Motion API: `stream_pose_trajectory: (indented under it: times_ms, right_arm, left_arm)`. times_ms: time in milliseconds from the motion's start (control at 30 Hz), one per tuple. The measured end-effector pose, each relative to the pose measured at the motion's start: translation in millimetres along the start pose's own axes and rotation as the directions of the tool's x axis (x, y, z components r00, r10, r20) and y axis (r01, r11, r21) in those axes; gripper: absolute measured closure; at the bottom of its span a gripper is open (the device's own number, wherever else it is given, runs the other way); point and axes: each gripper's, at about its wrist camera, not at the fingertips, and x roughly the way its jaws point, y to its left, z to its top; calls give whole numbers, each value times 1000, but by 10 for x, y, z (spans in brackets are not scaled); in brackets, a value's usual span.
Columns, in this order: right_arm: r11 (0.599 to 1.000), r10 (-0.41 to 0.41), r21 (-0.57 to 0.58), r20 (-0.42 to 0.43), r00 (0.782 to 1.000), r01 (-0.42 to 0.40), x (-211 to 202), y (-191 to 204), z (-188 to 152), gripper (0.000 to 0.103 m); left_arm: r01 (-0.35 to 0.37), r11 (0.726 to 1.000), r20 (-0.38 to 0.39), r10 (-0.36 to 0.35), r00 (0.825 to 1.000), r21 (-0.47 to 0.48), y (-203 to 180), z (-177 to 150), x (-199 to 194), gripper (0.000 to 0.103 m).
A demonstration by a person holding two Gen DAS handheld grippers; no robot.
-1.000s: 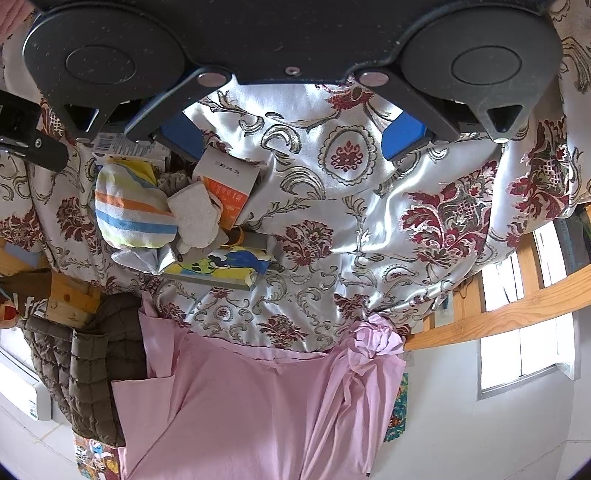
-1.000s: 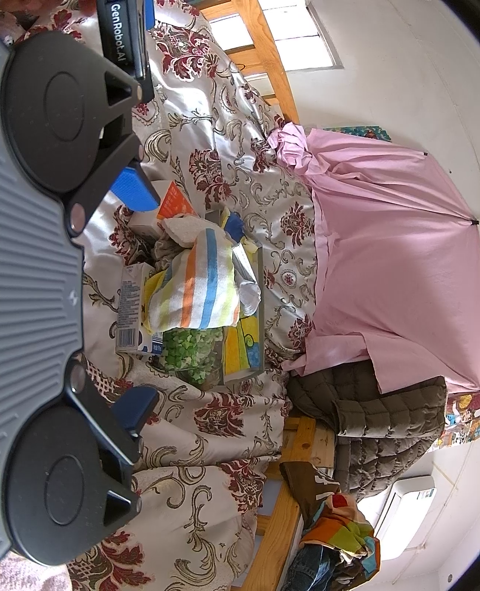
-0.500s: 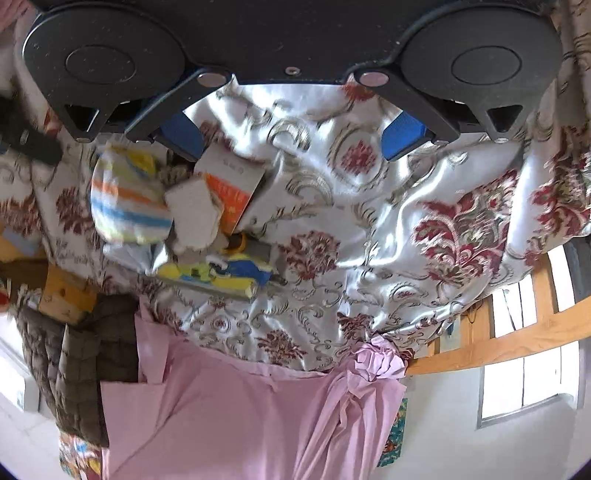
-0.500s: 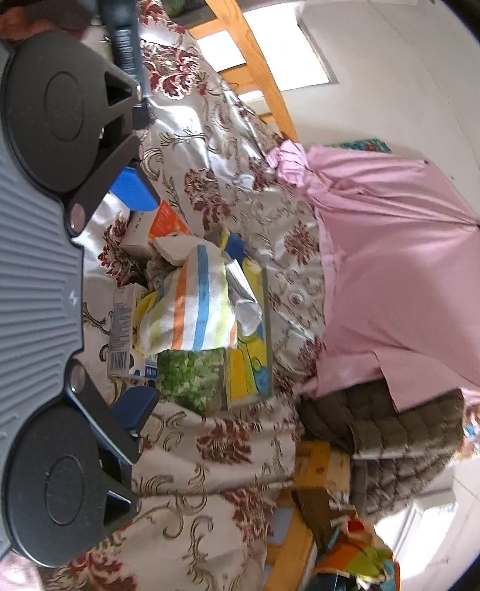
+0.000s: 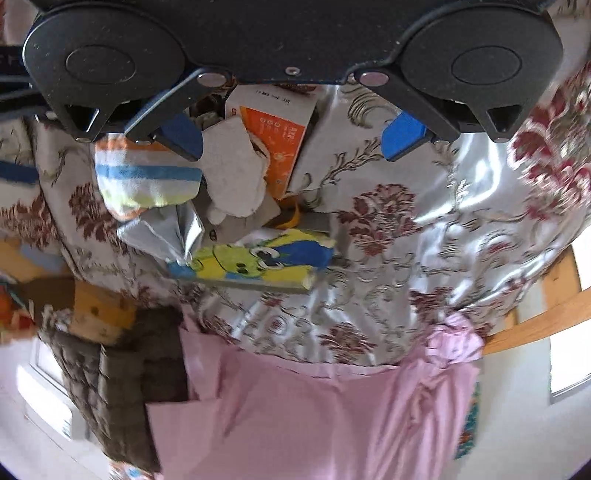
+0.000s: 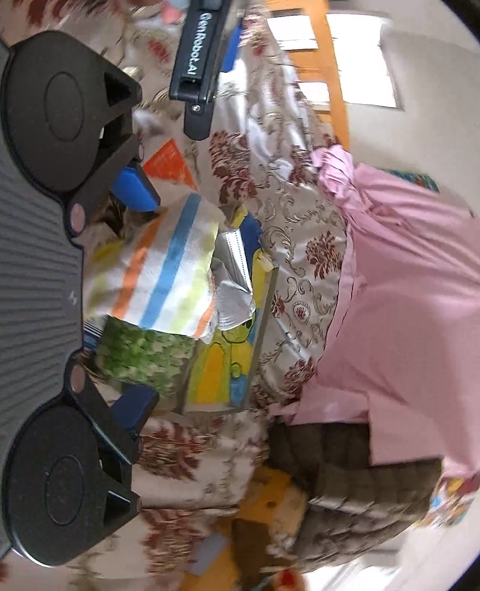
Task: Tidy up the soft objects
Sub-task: 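Grasp the striped towel with the right tool while the left tool reaches into the pile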
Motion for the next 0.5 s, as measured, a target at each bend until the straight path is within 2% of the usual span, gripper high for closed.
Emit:
stream_pose_trajectory:
  times_ms: [167,500]
  right_arm:
    - [994,17,-110,5,1000,-16,205,123,-49,0]
    - [978,2,-210,62,998,11,404,213,-147,1]
  left_arm:
    - [37,998,-38,-35,999,43,62,28,272,1]
    - [115,993,-72,-118,990,-39,74,169,733,1]
